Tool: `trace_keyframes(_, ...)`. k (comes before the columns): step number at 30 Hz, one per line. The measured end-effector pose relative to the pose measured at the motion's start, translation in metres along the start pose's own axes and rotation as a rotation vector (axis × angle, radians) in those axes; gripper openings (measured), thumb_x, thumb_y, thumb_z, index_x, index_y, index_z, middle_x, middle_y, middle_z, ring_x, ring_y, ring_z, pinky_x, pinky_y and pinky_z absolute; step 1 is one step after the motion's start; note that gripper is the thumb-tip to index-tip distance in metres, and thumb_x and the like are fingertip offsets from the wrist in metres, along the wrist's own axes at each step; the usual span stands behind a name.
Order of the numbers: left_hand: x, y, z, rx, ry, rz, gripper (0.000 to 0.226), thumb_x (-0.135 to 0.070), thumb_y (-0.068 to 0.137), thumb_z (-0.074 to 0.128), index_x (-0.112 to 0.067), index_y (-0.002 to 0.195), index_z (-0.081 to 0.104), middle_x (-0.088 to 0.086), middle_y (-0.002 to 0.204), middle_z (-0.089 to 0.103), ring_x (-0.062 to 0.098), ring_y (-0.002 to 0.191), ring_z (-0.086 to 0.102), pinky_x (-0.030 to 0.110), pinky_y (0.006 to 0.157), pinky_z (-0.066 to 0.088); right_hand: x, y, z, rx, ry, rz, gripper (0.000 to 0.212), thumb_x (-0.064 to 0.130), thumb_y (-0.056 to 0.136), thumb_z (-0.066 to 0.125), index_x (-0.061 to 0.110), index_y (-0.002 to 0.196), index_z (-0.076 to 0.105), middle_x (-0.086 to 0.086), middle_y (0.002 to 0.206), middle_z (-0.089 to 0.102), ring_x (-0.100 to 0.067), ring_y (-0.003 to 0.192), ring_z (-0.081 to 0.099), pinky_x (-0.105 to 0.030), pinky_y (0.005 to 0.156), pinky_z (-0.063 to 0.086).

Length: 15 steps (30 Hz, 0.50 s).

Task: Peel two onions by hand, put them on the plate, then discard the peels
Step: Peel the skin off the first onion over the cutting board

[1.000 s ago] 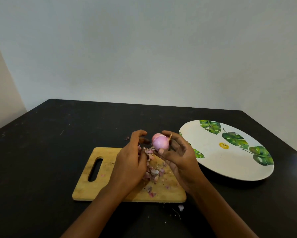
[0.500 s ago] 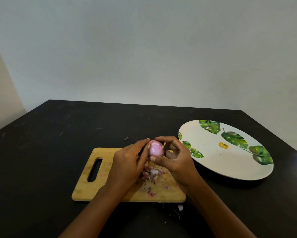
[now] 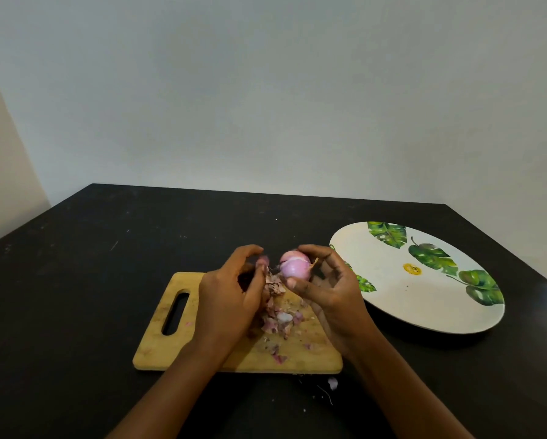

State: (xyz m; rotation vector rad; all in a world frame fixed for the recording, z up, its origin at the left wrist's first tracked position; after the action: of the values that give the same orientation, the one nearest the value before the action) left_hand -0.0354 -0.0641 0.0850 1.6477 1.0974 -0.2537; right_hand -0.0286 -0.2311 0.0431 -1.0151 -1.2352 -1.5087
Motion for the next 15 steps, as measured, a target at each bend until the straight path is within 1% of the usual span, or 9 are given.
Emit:
trace_keyframes(2, -0.002, -0.003, 0.008, 0.065, 0.084, 0.024, 0.019, -0.014, 0.086, 0.064, -0.019, 0.104, 0.067, -0.008, 0.087, 0.068, -0.005, 0.072, 0.059, 0.005, 0.063, 0.048, -0.002, 0.002, -0.003, -0.009, 0.009, 0.019, 0.051, 0.003, 0.068, 0.082, 0.019, 0.111, 0.061, -0.003, 0.114, 0.066, -0.022, 0.106, 0.065, -0.037, 0.088, 0.057)
trace_keyframes(3, -0.003, -0.004, 0.012, 0.089, 0.125, 0.042, 0.019, -0.012, 0.085, 0.064, -0.018, 0.103, 0.068, -0.006, 0.086, 0.07, -0.004, 0.072, 0.059, 0.004, 0.062, 0.046, -0.004, 0.003, -0.004, -0.014, 0.039, 0.026, 0.05, -0.001, 0.069, 0.08, 0.019, 0.111, 0.061, -0.003, 0.113, 0.067, -0.023, 0.105, 0.066, -0.036, 0.085, 0.057)
trace_keyframes(4, -0.004, -0.005, 0.014, 0.106, 0.151, 0.055, 0.019, -0.012, 0.084, 0.065, -0.017, 0.102, 0.069, -0.004, 0.086, 0.071, -0.002, 0.072, 0.058, 0.003, 0.064, 0.043, -0.004, 0.004, -0.006, -0.023, 0.084, 0.037, 0.05, -0.004, 0.069, 0.077, 0.019, 0.11, 0.061, -0.003, 0.111, 0.067, -0.024, 0.103, 0.067, -0.034, 0.082, 0.058)
trace_keyframes(6, -0.005, -0.005, 0.015, 0.115, 0.173, 0.068, 0.018, -0.013, 0.083, 0.067, -0.016, 0.101, 0.07, -0.002, 0.086, 0.072, 0.001, 0.073, 0.059, 0.008, 0.067, 0.043, -0.006, 0.006, -0.009, -0.041, 0.176, 0.069, 0.052, -0.003, 0.065, 0.074, 0.021, 0.11, 0.061, -0.002, 0.111, 0.067, -0.024, 0.101, 0.068, -0.032, 0.077, 0.058)
trace_keyframes(8, -0.007, -0.005, 0.015, 0.116, 0.199, 0.097, 0.019, -0.026, 0.084, 0.062, -0.017, 0.098, 0.071, -0.002, 0.091, 0.072, 0.002, 0.08, 0.059, 0.013, 0.072, 0.044, -0.006, 0.007, -0.012, -0.051, 0.215, 0.082, 0.057, 0.003, 0.059, 0.074, 0.022, 0.111, 0.061, -0.001, 0.113, 0.066, -0.025, 0.102, 0.068, -0.033, 0.077, 0.058)
trace_keyframes(10, -0.013, -0.006, 0.016, 0.111, 0.217, 0.144, 0.034, -0.039, 0.085, 0.05, -0.016, 0.093, 0.073, -0.002, 0.095, 0.071, 0.001, 0.087, 0.055, 0.01, 0.078, 0.038, -0.005, 0.006, -0.013, -0.052, 0.175, 0.073, 0.06, 0.003, 0.059, 0.076, 0.024, 0.113, 0.059, 0.0, 0.114, 0.065, -0.025, 0.104, 0.067, -0.035, 0.082, 0.058)
trace_keyframes(11, -0.016, -0.006, 0.015, 0.098, 0.213, 0.154, 0.038, -0.042, 0.086, 0.046, -0.015, 0.09, 0.073, -0.003, 0.095, 0.071, 0.0, 0.089, 0.053, 0.009, 0.079, 0.035, -0.004, 0.006, -0.013, -0.053, 0.12, 0.058, 0.06, 0.0, 0.063, 0.077, 0.024, 0.114, 0.058, 0.001, 0.115, 0.065, -0.025, 0.106, 0.066, -0.035, 0.085, 0.057)
trace_keyframes(13, -0.018, -0.006, 0.012, 0.074, 0.194, 0.158, 0.041, -0.042, 0.088, 0.044, -0.014, 0.083, 0.074, -0.002, 0.092, 0.071, 0.001, 0.088, 0.053, 0.008, 0.08, 0.033, -0.002, 0.005, -0.011, -0.05, -0.007, 0.012, 0.058, -0.003, 0.07, 0.078, 0.025, 0.115, 0.056, 0.002, 0.117, 0.064, -0.02, 0.107, 0.065, -0.031, 0.088, 0.056)
trace_keyframes(15, -0.017, -0.005, 0.009, 0.049, 0.167, 0.149, 0.038, -0.04, 0.088, 0.044, -0.015, 0.086, 0.073, -0.003, 0.088, 0.07, 0.0, 0.084, 0.054, 0.008, 0.077, 0.036, 0.001, 0.003, -0.008, -0.034, -0.082, -0.031, 0.057, 0.001, 0.07, 0.081, 0.026, 0.114, 0.055, 0.005, 0.115, 0.065, -0.013, 0.105, 0.066, -0.024, 0.085, 0.055)
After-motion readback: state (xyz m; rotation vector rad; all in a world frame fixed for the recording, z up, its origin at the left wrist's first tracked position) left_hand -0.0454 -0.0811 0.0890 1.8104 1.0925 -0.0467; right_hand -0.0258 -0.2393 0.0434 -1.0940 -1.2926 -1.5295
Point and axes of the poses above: each hand's wrist, its own y-axis towards the middle knuckle, its own z-axis out of the palm, x = y × z, the point moved 9 cm from there along y, towards the middle knuckle
